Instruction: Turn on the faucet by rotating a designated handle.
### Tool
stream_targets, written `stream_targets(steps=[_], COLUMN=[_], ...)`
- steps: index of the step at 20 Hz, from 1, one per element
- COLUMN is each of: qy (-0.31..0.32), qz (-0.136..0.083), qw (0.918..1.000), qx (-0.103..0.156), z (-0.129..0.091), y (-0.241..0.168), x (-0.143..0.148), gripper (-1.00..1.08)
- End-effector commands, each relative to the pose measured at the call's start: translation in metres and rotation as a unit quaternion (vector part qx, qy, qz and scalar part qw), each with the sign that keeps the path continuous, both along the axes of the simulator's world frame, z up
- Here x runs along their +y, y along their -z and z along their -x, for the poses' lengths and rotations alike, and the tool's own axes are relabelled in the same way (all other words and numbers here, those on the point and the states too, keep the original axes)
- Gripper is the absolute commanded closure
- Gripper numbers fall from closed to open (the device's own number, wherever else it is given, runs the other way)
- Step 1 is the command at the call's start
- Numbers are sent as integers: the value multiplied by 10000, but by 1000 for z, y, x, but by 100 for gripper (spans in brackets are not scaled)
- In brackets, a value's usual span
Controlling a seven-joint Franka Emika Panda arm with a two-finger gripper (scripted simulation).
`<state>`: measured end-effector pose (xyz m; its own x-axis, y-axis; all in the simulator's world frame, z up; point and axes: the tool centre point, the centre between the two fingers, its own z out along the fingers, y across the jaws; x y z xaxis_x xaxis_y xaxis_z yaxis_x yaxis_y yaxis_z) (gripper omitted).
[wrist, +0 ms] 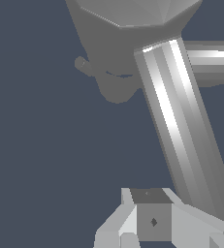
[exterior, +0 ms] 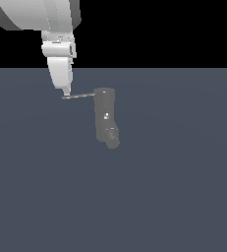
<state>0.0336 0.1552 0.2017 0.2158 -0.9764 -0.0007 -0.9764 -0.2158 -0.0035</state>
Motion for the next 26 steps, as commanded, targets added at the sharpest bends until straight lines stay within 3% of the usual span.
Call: stream_targets(steps=[1, 14, 16, 26], qy=[2, 2, 18, 15], qz=[9, 9, 2, 3], qw=[10000, 10000, 10000, 10000], qx=[16, 16, 4, 6], z=[9, 45, 41, 60], y=[0, 0, 0, 0], x=[-2, -12, -13, -43], gripper=[108, 108, 108, 108])
